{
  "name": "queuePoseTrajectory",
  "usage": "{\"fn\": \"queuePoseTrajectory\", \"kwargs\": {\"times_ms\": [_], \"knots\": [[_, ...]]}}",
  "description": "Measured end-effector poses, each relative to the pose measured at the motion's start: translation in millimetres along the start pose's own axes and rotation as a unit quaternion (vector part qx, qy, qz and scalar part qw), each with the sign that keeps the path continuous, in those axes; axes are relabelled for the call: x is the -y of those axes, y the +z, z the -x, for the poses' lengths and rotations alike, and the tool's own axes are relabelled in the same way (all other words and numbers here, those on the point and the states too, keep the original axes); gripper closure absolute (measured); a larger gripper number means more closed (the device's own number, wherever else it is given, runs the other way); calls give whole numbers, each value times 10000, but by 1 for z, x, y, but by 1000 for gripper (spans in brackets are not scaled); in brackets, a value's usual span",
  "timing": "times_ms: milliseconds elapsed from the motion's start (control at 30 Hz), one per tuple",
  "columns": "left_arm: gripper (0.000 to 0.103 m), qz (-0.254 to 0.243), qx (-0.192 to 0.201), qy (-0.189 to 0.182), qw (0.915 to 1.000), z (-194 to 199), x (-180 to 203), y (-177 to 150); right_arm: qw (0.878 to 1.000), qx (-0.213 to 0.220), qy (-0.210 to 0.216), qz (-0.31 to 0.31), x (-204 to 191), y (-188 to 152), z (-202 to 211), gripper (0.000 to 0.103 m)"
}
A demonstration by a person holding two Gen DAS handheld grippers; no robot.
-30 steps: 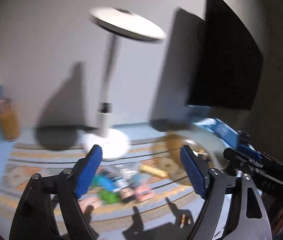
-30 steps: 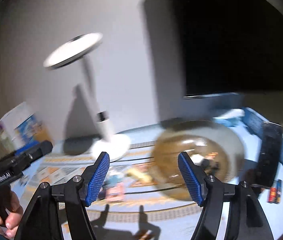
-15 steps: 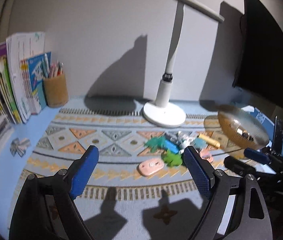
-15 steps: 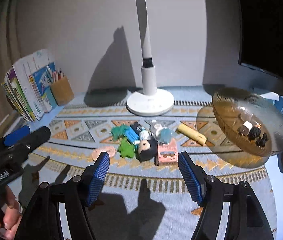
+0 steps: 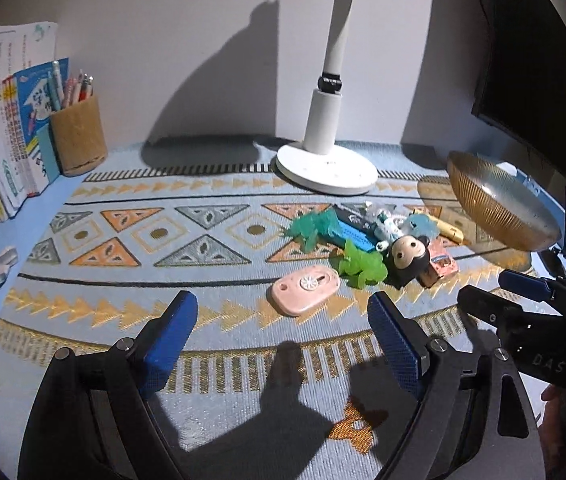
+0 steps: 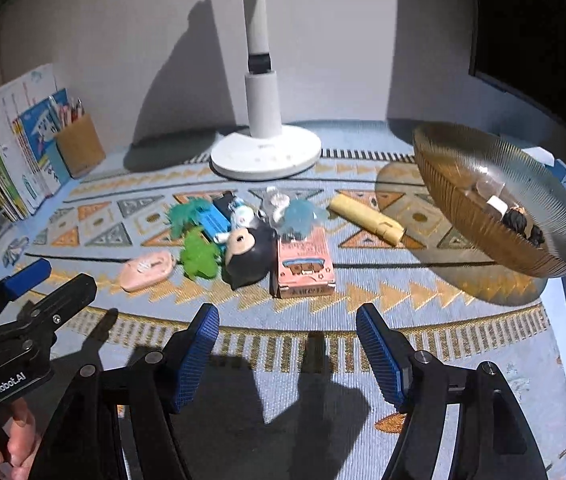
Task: Organize rigid objects
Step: 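Move both tools back toward the remaining toys, then grasp the pink eraser with left gripper while right gripper grasps the pink box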
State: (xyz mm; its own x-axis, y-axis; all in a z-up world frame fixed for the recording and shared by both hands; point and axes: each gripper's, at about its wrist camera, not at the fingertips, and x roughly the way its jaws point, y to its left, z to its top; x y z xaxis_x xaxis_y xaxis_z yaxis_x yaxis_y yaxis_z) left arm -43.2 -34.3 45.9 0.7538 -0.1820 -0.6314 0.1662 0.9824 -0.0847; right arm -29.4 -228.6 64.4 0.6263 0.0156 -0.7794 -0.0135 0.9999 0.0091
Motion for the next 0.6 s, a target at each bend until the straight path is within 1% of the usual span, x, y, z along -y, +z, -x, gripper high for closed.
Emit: {"fn": "queuePoseTrajectory", "kwargs": {"times_ms": [167, 333, 600], "knots": [[17, -45, -225, -49, 9997, -9, 2, -3, 9999, 14, -49, 91, -1, 2, -6, 34], [17, -166, -264, 0, 9995, -11, 7, -5, 10000, -34, -47, 54, 3, 3, -12, 34], [17, 154, -614, -106, 9979, -24, -6, -4, 9998, -184, -20, -84, 14, 5, -23, 34]]}}
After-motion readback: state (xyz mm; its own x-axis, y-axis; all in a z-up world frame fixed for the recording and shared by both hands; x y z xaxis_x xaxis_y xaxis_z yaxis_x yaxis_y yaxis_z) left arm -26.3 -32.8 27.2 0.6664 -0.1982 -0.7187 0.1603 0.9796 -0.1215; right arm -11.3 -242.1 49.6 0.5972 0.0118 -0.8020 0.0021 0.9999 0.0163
